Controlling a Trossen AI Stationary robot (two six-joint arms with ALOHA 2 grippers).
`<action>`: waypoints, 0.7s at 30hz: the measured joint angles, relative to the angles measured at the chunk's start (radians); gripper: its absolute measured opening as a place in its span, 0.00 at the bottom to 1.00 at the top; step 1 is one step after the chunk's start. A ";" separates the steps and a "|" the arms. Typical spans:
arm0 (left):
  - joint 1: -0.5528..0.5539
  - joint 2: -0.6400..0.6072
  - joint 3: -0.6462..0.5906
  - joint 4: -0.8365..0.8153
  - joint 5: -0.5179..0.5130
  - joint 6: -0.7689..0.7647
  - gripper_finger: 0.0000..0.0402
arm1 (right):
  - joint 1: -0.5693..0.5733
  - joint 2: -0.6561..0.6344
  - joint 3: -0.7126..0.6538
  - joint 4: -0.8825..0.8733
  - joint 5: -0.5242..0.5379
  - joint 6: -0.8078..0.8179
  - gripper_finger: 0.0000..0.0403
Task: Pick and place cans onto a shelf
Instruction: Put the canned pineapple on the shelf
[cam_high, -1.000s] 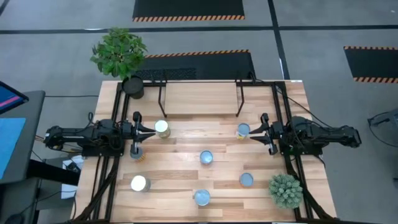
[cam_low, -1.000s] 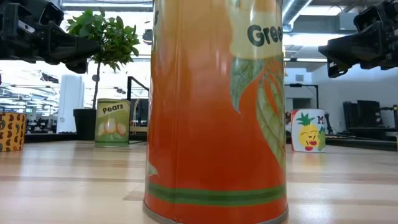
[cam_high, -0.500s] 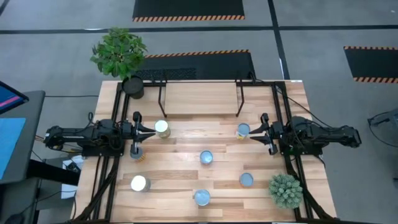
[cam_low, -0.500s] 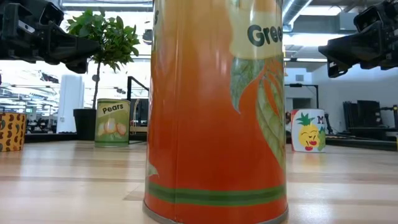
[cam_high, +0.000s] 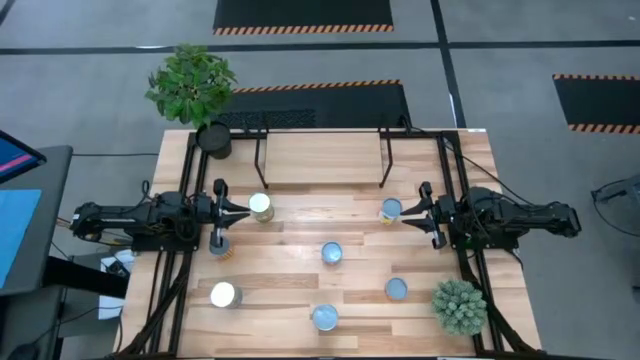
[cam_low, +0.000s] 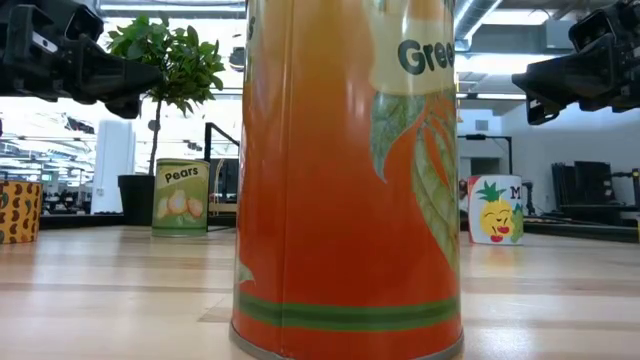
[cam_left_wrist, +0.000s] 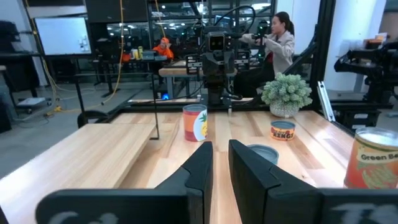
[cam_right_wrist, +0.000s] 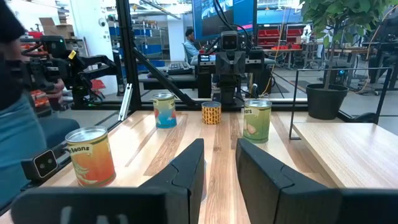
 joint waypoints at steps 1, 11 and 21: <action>0.000 0.000 0.000 0.000 0.000 -0.016 0.11 | 0.000 0.000 0.000 0.000 0.000 0.000 0.29; 0.000 0.000 0.000 0.000 0.000 -0.171 0.11 | 0.000 0.000 0.000 0.000 0.000 0.000 0.29; 0.000 0.000 0.000 0.008 -0.019 -0.323 0.11 | 0.000 0.000 0.000 0.004 0.000 0.000 0.29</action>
